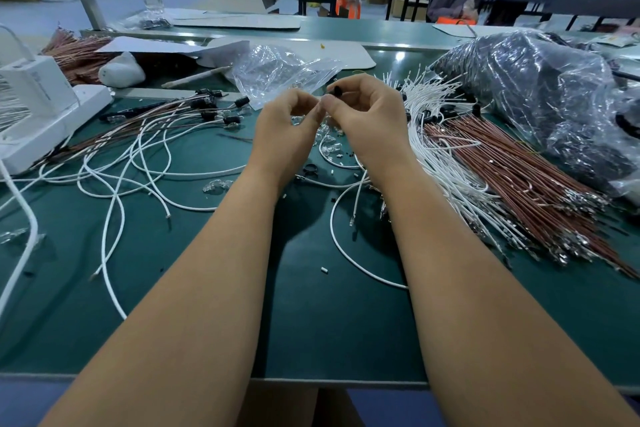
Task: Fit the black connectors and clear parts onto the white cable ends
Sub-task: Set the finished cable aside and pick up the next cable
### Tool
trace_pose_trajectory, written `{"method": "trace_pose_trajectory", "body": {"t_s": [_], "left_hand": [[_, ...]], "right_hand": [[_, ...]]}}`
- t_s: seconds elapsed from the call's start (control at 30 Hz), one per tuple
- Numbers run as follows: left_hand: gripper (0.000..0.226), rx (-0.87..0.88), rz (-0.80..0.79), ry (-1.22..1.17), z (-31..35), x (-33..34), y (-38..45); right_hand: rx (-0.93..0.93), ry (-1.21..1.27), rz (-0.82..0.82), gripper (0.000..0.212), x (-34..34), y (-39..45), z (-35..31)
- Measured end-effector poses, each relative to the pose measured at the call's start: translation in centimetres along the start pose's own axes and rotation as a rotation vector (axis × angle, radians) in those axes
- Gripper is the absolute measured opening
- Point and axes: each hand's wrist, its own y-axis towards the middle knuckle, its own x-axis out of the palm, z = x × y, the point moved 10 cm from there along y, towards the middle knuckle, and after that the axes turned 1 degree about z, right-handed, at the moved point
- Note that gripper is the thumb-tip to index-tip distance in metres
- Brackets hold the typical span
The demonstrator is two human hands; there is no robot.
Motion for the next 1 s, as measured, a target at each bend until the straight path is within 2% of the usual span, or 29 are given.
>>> {"method": "trace_pose_trajectory", "body": {"t_s": [0.2, 0.43, 0.57, 1.0], "left_hand": [[0.015, 0.055, -0.036, 0.075, 0.7, 0.5, 0.0], [0.016, 0.008, -0.054, 0.083, 0.5, 1.1, 0.0], [0.011, -0.002, -0.041, 0.059, 0.3, 1.0, 0.0], [0.012, -0.064, 0.023, -0.042, -0.1, 0.0, -0.1]], "right_hand": [[0.086, 0.108, 0.008, 0.004, 0.0, 0.2, 1.2], [0.108, 0.062, -0.028, 0.012, 0.7, 0.1, 2.0], [0.115, 0.053, -0.016, 0.003, 0.3, 0.1, 2.1], [0.118, 0.054, 0.019, 0.015, -0.2, -0.1, 1.4]]}}
